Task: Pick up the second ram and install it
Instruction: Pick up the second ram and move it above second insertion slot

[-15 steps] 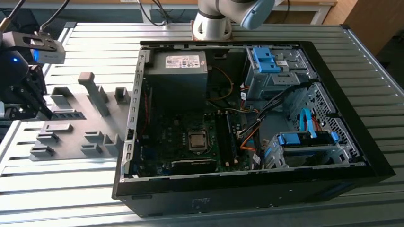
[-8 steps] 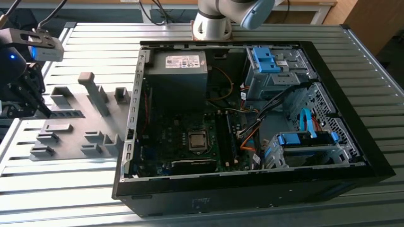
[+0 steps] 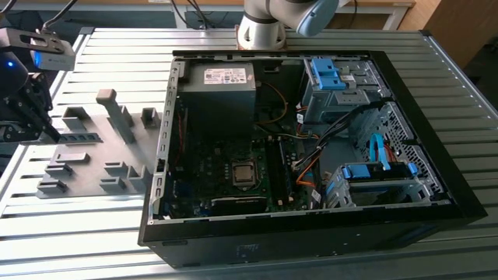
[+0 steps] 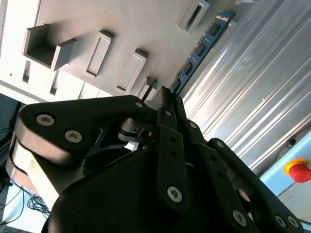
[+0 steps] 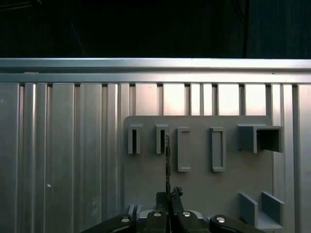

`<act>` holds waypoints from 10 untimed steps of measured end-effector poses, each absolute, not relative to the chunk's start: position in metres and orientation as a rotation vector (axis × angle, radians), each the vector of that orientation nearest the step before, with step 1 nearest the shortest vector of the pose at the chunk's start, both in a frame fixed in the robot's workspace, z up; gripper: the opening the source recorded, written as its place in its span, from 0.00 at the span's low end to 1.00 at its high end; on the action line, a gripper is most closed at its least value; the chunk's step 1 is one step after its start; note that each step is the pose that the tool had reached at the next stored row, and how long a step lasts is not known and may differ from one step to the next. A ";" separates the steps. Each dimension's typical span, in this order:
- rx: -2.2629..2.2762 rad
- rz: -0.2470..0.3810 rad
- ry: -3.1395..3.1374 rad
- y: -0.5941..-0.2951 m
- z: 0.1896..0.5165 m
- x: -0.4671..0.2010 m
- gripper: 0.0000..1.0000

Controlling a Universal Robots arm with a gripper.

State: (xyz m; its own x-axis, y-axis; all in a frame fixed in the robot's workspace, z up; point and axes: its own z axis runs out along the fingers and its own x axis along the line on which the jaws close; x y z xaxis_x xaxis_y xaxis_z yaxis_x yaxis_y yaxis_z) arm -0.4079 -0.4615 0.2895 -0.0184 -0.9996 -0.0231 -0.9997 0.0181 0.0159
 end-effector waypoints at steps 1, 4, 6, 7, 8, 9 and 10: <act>-2.197 0.043 2.238 -0.461 0.291 -0.408 0.14; -2.197 0.043 2.238 -0.461 0.294 -0.408 0.14; -2.197 0.043 2.238 -0.461 0.297 -0.408 0.14; -2.197 0.043 2.238 -0.461 0.298 -0.408 0.14; -2.197 0.043 2.237 -0.461 0.299 -0.408 0.14; -2.197 0.043 2.238 -0.461 0.301 -0.408 0.14; -2.197 0.043 2.238 -0.461 0.302 -0.408 0.14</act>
State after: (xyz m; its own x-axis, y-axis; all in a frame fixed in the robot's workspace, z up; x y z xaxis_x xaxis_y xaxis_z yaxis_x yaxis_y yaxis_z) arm -0.4079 -0.4615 0.3020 -0.0184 -0.9996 -0.0231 -0.9997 0.0181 0.0158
